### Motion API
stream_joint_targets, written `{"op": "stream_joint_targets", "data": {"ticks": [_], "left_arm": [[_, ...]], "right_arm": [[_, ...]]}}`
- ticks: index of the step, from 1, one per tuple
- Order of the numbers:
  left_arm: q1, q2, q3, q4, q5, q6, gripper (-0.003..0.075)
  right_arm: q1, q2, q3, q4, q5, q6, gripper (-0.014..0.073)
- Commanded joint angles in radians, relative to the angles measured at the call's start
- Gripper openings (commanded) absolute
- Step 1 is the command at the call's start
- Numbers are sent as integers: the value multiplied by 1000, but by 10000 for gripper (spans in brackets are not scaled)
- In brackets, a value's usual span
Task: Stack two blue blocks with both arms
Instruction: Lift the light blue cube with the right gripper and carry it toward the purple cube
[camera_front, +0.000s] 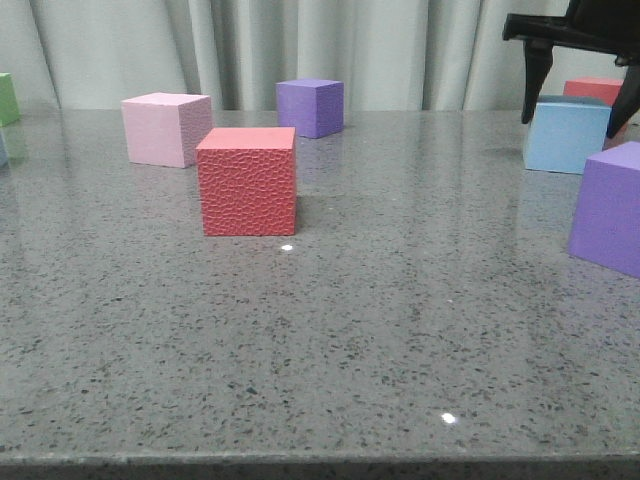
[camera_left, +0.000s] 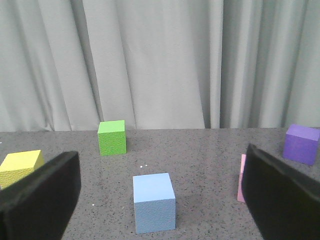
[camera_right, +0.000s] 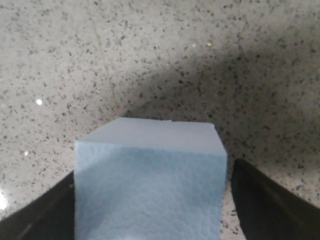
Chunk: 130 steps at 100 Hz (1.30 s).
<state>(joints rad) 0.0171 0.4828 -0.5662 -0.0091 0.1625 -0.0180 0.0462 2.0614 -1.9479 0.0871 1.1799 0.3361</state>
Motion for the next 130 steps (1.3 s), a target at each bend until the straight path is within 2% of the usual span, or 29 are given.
{"op": "stream_joint_targets", "data": {"ticks": [1, 10, 15, 22, 34, 43, 61, 80, 105, 130], "left_arm": [[-3, 11, -36, -8, -89, -3, 620], [-3, 11, -36, -8, -90, -3, 620], [-3, 11, -36, -8, -90, -3, 620], [-3, 11, -36, -8, -90, -3, 620], [-3, 11, -36, -8, -90, -3, 620], [-3, 11, -36, -8, -90, -3, 620], [-3, 11, -36, -8, -90, -3, 620], [-3, 11, -36, -8, -90, -3, 620], [-3, 11, -36, -8, -90, -3, 620], [-3, 11, -36, -8, -90, -3, 620]], "right_arm": [[0, -57, -34, -8, -17, 1, 580], [0, -58, -34, -8, -17, 1, 575], [0, -58, -34, -8, -17, 1, 542], [0, -58, -34, -8, -17, 1, 437], [0, -58, -34, -8, -9, 1, 202], [0, -58, -35, -8, -3, 1, 120], [10, -60, -67, -8, 37, 0, 126], [60, -60, -173, -8, 99, -5, 150], [192, -60, -283, -7, 130, 8, 150], [328, -54, -291, -7, 101, 53, 150]]}}
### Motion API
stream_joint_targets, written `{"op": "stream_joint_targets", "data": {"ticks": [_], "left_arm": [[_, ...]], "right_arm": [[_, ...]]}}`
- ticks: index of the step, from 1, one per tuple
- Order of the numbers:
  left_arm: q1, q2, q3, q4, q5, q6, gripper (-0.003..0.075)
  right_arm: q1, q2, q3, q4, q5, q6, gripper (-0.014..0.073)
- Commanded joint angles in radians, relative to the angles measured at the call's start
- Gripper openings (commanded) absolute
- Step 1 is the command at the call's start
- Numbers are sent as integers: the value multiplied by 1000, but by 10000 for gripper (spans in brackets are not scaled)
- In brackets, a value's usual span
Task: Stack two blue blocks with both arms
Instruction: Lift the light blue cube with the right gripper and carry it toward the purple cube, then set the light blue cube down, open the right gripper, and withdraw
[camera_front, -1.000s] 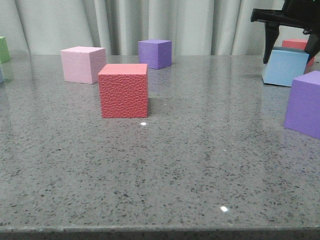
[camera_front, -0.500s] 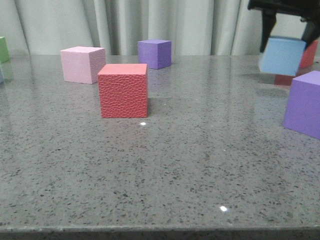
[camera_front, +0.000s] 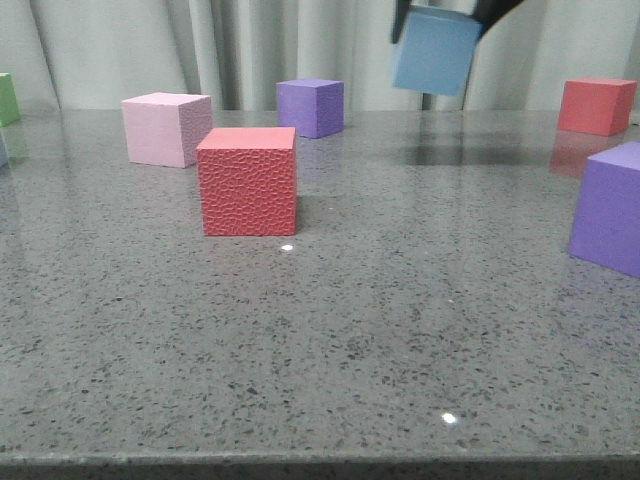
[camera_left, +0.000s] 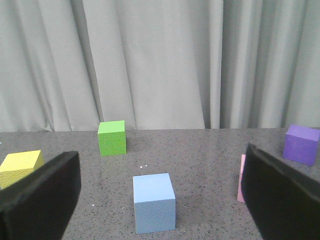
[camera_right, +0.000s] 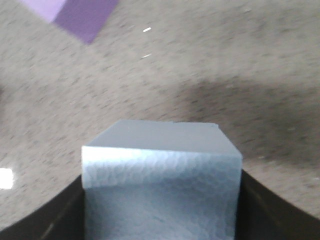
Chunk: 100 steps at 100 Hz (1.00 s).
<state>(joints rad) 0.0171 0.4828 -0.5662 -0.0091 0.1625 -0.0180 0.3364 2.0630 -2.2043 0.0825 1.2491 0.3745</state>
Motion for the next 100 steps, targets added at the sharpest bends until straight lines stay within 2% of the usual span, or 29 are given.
{"op": "stream_joint_targets", "data": {"ticks": [1, 24, 51, 92, 100], "left_arm": [[-3, 11, -36, -8, -90, -3, 620], [-3, 11, -36, -8, -90, -3, 620], [-3, 11, -36, -8, -89, -3, 620], [-3, 11, -36, -8, -89, -3, 620], [-3, 11, -36, -8, -89, -3, 620]], "right_arm": [[41, -55, -34, -2, 29, 17, 150], [129, -29, -35, -2, -20, 137, 150], [159, 24, -41, 18, -86, 224, 150], [159, 67, -42, 25, -123, 223, 150], [159, 73, -42, 37, -130, 210, 203]]}}
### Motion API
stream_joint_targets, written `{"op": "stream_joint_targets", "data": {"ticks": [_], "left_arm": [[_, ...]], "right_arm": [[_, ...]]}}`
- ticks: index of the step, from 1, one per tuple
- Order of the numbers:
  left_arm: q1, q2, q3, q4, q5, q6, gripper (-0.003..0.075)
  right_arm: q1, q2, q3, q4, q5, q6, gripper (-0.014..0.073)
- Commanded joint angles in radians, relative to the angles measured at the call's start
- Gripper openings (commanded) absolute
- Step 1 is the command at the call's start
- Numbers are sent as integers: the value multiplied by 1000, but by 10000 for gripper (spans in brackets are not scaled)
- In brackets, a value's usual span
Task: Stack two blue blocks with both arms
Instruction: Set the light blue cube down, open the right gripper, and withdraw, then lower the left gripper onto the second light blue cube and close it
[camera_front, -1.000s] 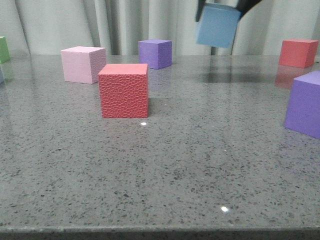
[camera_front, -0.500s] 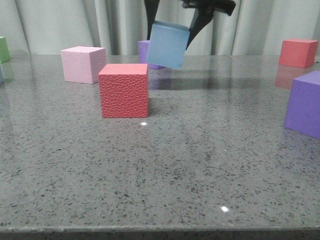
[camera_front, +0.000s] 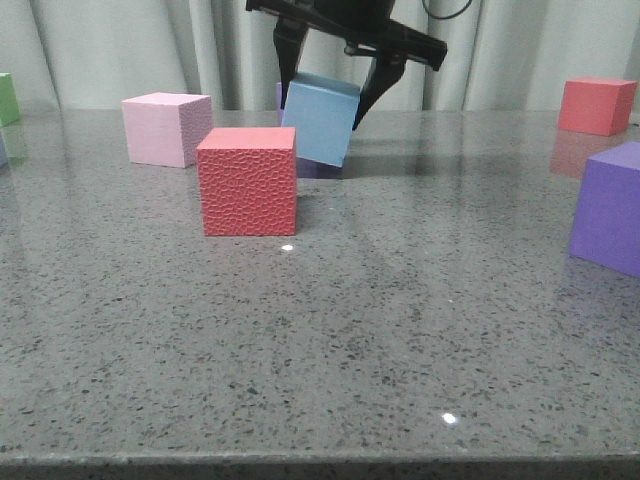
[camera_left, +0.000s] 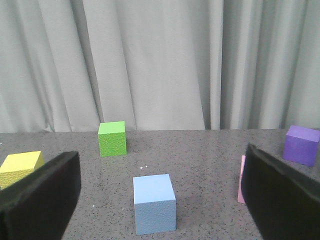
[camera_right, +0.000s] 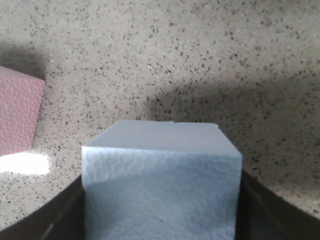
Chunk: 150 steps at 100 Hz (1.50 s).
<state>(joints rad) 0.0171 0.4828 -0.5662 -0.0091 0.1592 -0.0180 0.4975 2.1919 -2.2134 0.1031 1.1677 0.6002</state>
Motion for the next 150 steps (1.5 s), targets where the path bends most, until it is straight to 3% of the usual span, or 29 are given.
{"op": "stream_joint_targets", "data": {"ticks": [1, 14, 21, 26, 69, 93, 112, 130, 150], "left_arm": [[-3, 11, -36, -8, -85, -3, 620], [-3, 11, -36, -8, -85, -3, 620], [-3, 11, -36, -8, -85, -3, 620], [-3, 11, -36, -8, -85, -3, 620], [-3, 11, -36, -8, -85, -3, 620], [-3, 24, -40, -10, -73, -14, 620], [1, 142, -123, -20, 93, -18, 620], [3, 299, -239, -20, 168, -69, 620], [34, 459, -383, -18, 296, -93, 620]], "right_arm": [[-2, -55, -33, 18, -50, -16, 203], [-2, -54, -33, 32, -75, -29, 484], [-2, -54, -33, 33, -82, -29, 584], [-2, -54, -33, 33, -83, -29, 609], [-2, -97, -34, 32, -68, -60, 610], [7, -147, -33, -15, 9, -165, 610], [36, -218, -30, -77, 70, -189, 610], [81, -305, -14, -130, 62, -201, 610], [115, -443, 156, -197, 0, -201, 610]]}}
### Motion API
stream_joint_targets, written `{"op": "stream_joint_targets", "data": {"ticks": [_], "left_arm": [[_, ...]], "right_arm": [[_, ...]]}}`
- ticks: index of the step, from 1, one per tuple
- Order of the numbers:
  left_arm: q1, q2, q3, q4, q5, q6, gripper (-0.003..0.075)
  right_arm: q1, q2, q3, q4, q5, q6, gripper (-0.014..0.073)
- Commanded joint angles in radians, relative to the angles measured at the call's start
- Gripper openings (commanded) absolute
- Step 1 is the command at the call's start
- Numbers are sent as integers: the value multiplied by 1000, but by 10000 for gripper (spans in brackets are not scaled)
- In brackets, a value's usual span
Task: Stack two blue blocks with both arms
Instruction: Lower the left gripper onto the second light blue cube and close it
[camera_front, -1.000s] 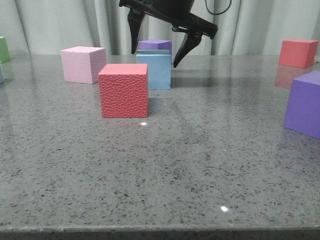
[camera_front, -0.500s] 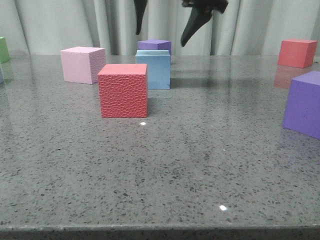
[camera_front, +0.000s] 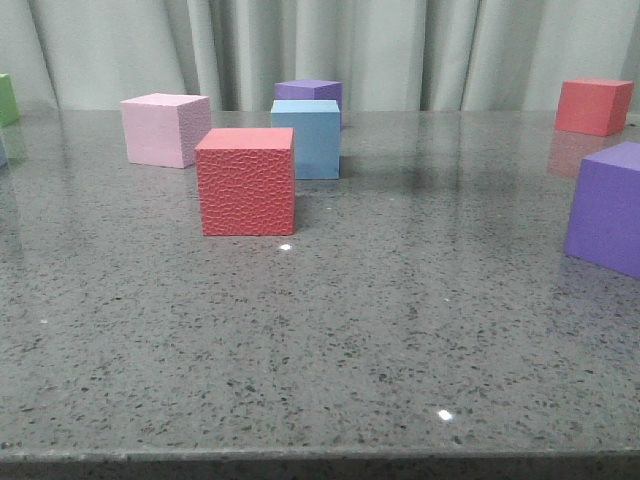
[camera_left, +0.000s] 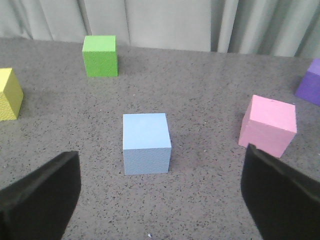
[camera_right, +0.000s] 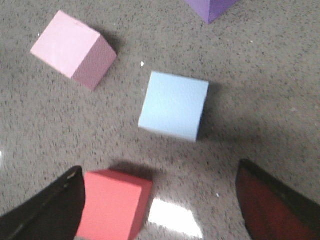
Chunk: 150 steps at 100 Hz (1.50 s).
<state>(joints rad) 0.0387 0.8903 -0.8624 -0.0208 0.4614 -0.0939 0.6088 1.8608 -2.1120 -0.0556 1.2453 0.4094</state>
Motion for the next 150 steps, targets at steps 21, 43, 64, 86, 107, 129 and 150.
{"op": "stream_joint_targets", "data": {"ticks": [21, 43, 64, 86, 107, 129, 150], "left_arm": [[23, 217, -201, -6, 82, -17, 620], [23, 383, -337, 0, 142, -17, 620], [23, 550, -501, 10, 254, -8, 620], [24, 710, -641, 21, 333, -8, 620], [24, 814, -698, 21, 362, -8, 620], [29, 872, -698, 21, 361, -8, 620], [29, 890, -698, 21, 372, -8, 620]], "right_arm": [[5, -307, 357, -27, -256, -9, 610], [5, -518, 630, -27, -422, -9, 610], [5, -701, 811, -26, -482, -9, 610], [5, -798, 856, -9, -476, -9, 610], [5, -817, 856, -2, -463, -10, 610], [5, -817, 856, 1, -427, -10, 610], [5, -817, 856, 2, -426, -10, 610]]}}
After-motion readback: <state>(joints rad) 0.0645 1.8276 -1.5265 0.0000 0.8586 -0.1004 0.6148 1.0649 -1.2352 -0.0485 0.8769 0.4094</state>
